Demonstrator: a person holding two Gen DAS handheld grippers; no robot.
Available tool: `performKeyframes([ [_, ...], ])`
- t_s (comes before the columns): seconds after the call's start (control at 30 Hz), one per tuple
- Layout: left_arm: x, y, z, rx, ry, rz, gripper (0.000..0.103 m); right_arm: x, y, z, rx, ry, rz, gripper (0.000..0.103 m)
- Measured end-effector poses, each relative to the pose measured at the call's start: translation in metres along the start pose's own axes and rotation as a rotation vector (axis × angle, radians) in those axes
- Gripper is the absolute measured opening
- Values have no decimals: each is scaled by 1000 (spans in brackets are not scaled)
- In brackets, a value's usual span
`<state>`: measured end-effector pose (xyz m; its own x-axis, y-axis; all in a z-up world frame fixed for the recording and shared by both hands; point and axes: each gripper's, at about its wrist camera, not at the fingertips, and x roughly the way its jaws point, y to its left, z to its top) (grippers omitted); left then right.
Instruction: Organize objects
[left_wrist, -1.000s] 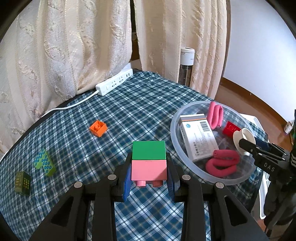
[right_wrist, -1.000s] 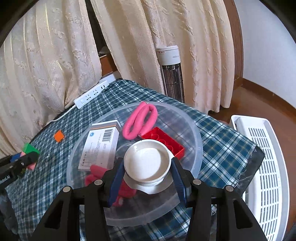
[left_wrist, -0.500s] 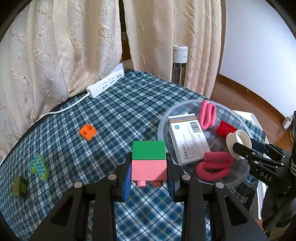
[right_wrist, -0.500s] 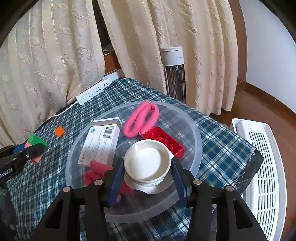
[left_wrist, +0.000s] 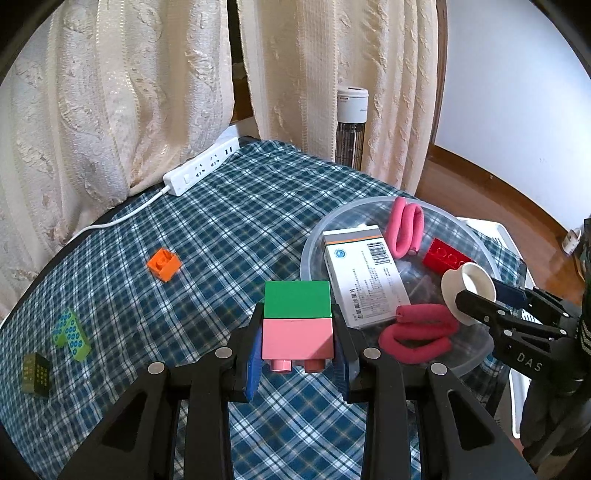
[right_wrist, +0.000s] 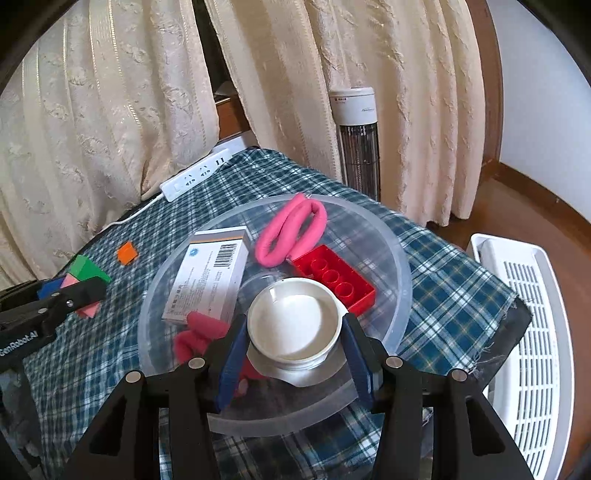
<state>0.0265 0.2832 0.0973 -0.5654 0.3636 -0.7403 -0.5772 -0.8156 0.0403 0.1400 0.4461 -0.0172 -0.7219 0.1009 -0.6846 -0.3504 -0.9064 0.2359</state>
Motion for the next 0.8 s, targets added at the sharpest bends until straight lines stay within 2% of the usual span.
performKeyframes([
  [0.43, 3, 0, -1, -1, 3, -10, 32, 5, 1, 2, -17, 5, -24, 54],
  [0.67, 4, 0, -2, -1, 4, -15, 32, 6, -1, 0, 12, 46, 65, 54],
  [0.8, 5, 1, -2, -3, 4, -15, 32, 8, -3, 3, 20, 45, 52, 54],
])
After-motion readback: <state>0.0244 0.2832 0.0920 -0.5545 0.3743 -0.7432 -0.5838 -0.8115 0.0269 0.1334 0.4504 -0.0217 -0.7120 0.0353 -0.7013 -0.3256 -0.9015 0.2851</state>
